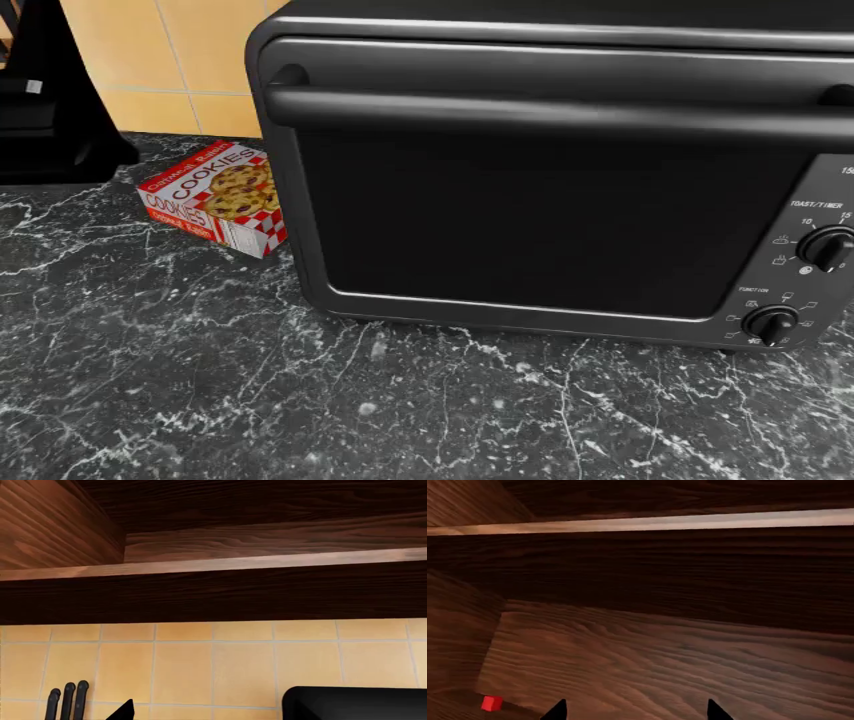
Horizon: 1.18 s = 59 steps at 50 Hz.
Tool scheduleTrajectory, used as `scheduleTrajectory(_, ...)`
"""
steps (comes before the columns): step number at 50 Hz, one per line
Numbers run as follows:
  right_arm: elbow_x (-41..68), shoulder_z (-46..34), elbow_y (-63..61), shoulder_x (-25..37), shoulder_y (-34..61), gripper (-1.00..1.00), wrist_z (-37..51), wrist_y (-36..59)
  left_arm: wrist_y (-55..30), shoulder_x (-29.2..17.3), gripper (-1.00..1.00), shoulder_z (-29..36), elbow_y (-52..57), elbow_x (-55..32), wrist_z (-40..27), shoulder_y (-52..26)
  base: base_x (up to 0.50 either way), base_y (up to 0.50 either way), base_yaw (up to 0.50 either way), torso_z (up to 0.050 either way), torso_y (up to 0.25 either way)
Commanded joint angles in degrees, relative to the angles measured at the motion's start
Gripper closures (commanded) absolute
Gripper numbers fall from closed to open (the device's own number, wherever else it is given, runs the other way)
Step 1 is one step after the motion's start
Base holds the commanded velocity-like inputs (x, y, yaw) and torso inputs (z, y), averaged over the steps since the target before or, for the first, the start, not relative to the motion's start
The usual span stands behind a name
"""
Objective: Pick the cans from the counter and place them in their designated side in the cabinet.
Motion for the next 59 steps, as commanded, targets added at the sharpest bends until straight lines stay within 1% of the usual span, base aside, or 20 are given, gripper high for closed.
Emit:
scheduleTrajectory(1,4.5,1.3,-13.3,2.4,-4.4,-1.00,-2.2,0.6,0.5,-0.2,-1.00,-0.5,-0.1,0.0,0.0,0.7,0.00,0.00,0.00,0.000,0.000)
scheduleTrajectory(12,10.5,4.1,-24.3,5.3,-10.8,-1.00,-3.3,0.1,0.7,-0.7,-1.00,-1.2,-0.1,-1.0,-0.3,0.4,0.00,0.00,0.00,0.000,0.000)
scheduleTrajectory(22,16.1,3.8,-33.8,8.7,-16.8,-1.00,-1.6,3.3,1.4,-1.3,-1.00,-2.6,-0.5,-1.2,-0.1,1.1,0.00,0.00,0.00,0.000,0.000)
scheduleTrajectory(27,20.2,3.1,-37.2,10.6,-19.4,-1.00,-2.0,6.3,1.6,-1.6,-1.00,-3.1,-0.5,-1.3,-0.1,1.6,0.00,0.00,0.00,0.000,0.000)
scheduleTrajectory(36,26.2,2.7,-42.8,13.2,-23.8,-1.00,-2.9,8.9,1.3,-2.1,-1.00,-3.2,-0.3,-2.2,-0.9,0.9,0.00,0.00,0.00,0.000,0.000)
scheduleTrajectory(48,29.0,2.4,-49.9,16.4,-30.3,-1.00,-1.7,8.7,1.6,-2.0,-1.00,-3.2,-0.4,-1.7,-0.7,1.4,0.00,0.00,0.00,0.000,0.000)
scheduleTrajectory(59,28.9,2.4,-57.4,18.7,-33.4,-1.00,-3.8,7.9,1.6,-1.9,-1.00,-2.8,-0.2,-1.3,-0.8,1.9,0.00,0.00,0.00,0.000,0.000)
